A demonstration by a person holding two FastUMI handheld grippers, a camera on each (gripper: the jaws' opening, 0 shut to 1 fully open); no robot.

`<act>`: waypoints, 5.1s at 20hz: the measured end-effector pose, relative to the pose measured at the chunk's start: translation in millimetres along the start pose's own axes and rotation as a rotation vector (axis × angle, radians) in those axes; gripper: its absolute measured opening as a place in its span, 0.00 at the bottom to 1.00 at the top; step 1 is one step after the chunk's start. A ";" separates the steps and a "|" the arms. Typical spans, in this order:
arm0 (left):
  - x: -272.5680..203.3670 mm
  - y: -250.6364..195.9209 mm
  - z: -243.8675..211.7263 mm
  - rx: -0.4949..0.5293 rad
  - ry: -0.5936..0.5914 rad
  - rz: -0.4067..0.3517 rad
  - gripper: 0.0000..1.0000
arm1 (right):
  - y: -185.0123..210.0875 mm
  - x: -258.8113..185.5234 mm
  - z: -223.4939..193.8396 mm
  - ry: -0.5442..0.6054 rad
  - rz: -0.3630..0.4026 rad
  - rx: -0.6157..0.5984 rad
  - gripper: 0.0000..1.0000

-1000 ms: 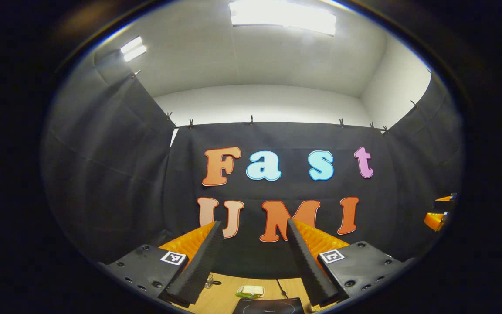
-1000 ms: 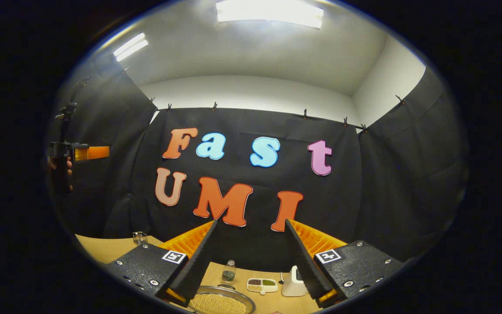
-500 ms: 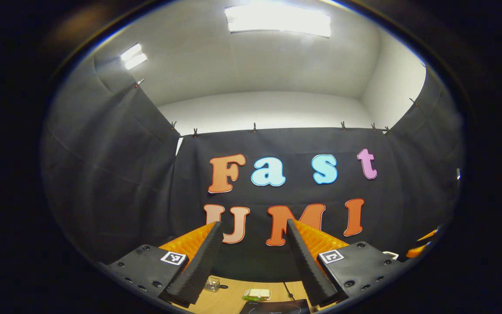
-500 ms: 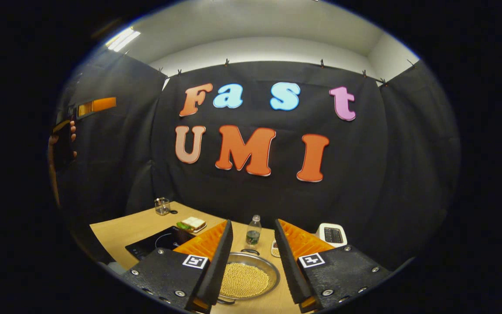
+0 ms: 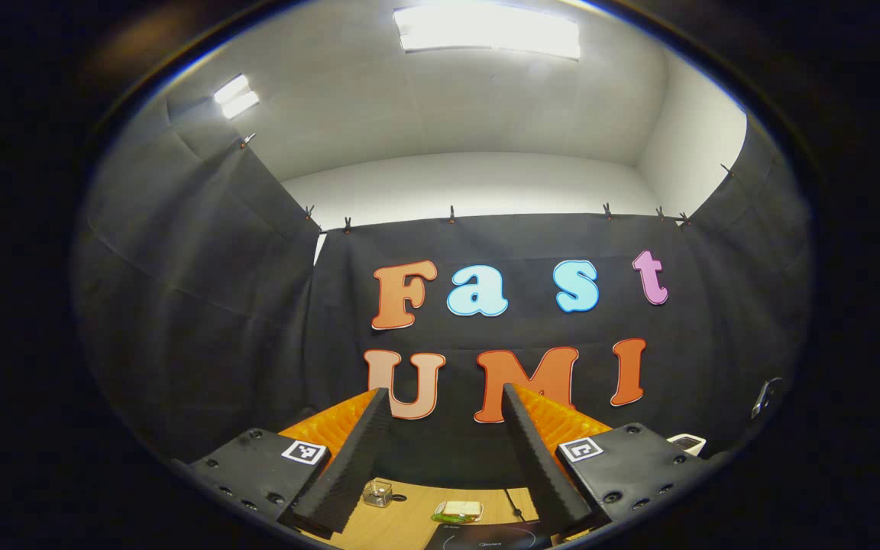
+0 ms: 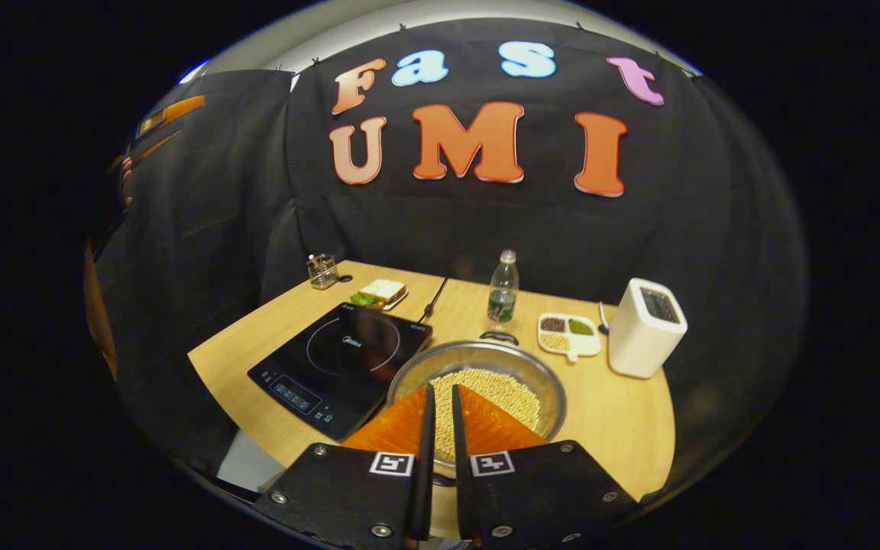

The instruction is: First push the handle of the pot to place it horizontally, then grasp the pot with both hands and set it on the induction cooktop.

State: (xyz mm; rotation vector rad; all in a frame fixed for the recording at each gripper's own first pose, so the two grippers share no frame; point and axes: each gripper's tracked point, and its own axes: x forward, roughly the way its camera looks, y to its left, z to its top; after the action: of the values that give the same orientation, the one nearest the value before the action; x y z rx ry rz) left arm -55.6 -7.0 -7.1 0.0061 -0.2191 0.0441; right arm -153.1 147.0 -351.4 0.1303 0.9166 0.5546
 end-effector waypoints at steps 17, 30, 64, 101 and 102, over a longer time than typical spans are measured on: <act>2.2 39.2 -40.6 -0.006 0.064 0.067 0.95 | 59.3 63.2 -121.8 0.398 0.159 0.130 0.00; 11.7 29.9 -69.2 0.044 0.138 0.056 0.97 | 70.8 87.5 -151.7 0.550 0.232 0.309 0.00; 26.4 31.6 -128.2 0.039 0.260 0.066 0.94 | -98.8 75.8 -174.0 0.634 -0.071 0.408 0.00; 20.3 25.4 -177.5 0.047 0.363 0.046 0.98 | -236.9 131.4 -142.2 0.607 -0.371 0.567 0.00; 20.4 24.9 -176.2 0.052 0.357 0.048 0.97 | -239.6 134.0 -141.1 0.603 -0.377 0.562 0.00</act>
State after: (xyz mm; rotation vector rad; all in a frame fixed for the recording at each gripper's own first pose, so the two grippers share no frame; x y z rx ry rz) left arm 1.5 20.7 -174.6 0.0446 0.1385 0.0979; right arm -103.5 -7.0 -614.3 0.2975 1.6315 -0.0431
